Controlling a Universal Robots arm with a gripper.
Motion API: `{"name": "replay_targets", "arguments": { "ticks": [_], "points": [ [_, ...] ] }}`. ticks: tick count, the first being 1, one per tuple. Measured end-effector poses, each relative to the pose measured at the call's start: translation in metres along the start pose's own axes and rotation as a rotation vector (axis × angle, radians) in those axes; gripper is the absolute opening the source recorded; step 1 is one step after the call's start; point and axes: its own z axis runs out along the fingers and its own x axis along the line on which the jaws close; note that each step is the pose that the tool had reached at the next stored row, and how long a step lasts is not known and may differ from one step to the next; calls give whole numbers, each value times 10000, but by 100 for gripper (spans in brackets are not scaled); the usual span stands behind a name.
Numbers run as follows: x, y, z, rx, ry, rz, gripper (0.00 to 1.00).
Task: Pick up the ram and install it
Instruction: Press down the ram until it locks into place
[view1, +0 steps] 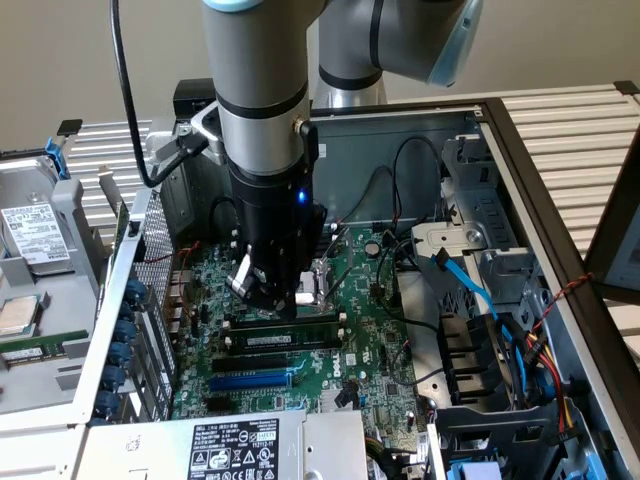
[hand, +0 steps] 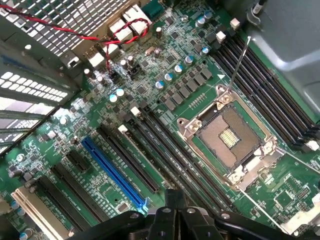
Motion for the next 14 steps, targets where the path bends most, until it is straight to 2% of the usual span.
{"name": "replay_targets", "arguments": {
  "ticks": [14],
  "points": [
    [0, 0, 5, 119, -55, 2476, 11]
  ]
}}
